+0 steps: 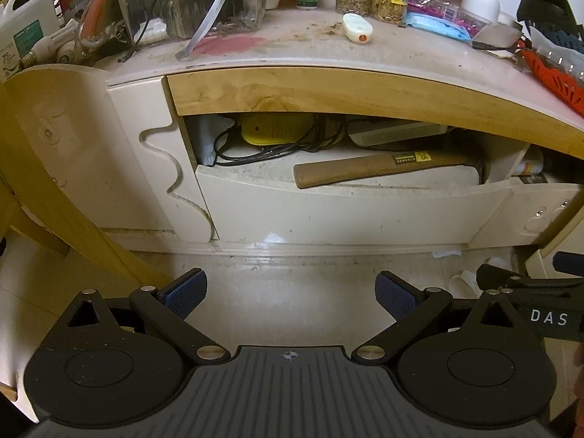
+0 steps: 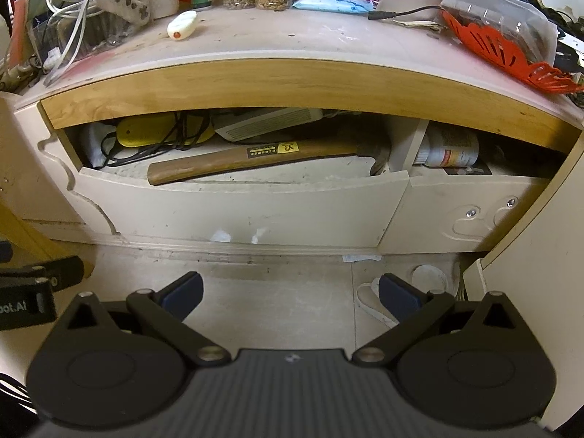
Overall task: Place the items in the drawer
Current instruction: 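Move both tools toward the closed white drawer under the wooden shelf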
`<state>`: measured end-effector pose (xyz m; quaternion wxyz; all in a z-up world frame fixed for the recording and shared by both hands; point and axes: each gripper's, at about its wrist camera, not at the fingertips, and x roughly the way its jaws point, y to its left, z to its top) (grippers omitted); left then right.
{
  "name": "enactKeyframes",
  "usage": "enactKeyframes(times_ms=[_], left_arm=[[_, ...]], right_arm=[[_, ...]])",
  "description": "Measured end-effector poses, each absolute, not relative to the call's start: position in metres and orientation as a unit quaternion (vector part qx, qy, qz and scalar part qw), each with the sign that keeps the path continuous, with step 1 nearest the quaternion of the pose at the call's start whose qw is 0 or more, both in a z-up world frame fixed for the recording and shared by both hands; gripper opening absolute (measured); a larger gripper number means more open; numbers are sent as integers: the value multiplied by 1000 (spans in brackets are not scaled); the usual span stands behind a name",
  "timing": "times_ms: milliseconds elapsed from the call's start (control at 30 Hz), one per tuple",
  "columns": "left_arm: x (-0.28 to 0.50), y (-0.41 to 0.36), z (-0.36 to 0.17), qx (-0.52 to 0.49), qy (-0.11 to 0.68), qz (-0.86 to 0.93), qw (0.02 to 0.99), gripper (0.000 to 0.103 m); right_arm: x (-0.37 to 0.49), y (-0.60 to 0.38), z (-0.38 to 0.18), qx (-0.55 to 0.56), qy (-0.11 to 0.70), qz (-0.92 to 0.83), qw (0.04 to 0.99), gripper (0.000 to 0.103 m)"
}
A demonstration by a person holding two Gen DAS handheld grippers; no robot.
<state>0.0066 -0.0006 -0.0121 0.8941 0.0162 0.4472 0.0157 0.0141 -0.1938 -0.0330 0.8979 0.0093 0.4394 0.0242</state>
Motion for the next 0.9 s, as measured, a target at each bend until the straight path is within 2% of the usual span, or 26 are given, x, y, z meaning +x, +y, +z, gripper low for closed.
enactKeyframes(times_ms=[900], left_arm=[[45, -1, -40, 14, 460, 23, 888, 102]], right_arm=[[47, -189, -51, -21, 443, 22, 896, 103]])
